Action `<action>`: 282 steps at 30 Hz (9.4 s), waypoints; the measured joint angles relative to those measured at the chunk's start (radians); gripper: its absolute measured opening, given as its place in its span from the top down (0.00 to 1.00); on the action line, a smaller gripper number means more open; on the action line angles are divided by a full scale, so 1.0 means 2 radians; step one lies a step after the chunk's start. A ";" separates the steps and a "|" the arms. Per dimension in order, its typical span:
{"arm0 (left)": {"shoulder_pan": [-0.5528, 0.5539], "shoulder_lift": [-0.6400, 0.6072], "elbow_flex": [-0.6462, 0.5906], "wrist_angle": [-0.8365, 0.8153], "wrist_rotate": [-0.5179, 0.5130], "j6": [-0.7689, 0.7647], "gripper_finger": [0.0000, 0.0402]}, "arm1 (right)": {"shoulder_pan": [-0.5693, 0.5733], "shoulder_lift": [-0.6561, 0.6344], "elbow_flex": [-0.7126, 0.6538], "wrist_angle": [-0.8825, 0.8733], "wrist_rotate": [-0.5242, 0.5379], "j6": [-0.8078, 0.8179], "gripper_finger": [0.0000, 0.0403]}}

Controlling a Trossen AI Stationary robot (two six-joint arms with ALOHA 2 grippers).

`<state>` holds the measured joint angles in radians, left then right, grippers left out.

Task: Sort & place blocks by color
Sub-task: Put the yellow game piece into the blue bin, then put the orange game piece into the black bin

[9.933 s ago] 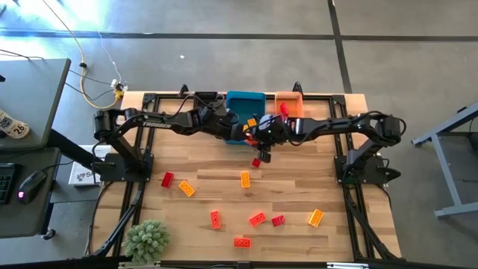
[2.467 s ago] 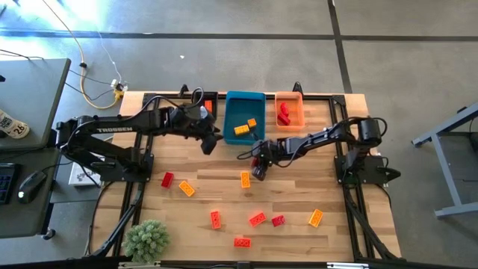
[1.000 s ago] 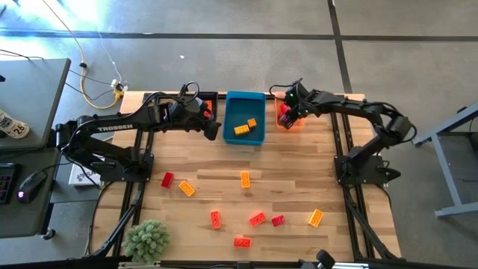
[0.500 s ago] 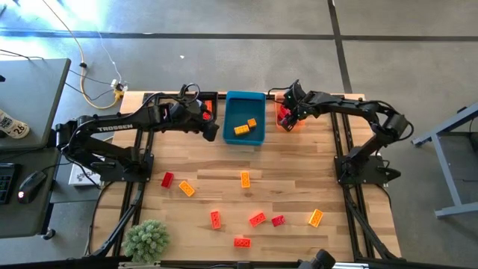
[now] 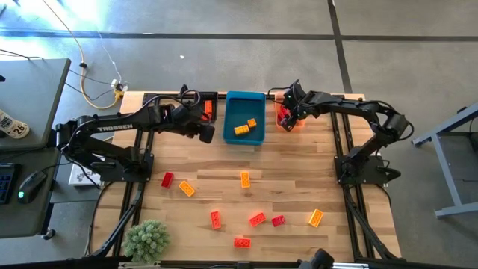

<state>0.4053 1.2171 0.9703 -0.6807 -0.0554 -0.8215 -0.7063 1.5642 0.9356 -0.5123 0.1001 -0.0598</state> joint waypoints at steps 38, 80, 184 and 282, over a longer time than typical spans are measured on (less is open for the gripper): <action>-0.150 0.008 0.000 -0.114 0.073 0.657 0.42 | 0.067 -0.149 0.000 0.009 -0.016 0.265 0.42; -0.314 0.091 -0.106 -0.069 0.035 0.577 0.42 | 0.250 -0.151 0.000 0.012 0.157 0.449 0.42; 0.059 0.262 0.032 0.275 0.061 0.423 0.51 | 0.300 -0.150 0.000 0.034 0.018 0.408 0.42; -0.292 0.068 0.032 0.092 0.059 -0.046 0.45 | 0.612 0.145 0.000 0.270 -0.013 0.104 0.42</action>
<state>-0.1795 1.3540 1.0340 -0.4968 0.0624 -0.9138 0.5167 1.8549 0.9352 0.0268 0.0739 0.1486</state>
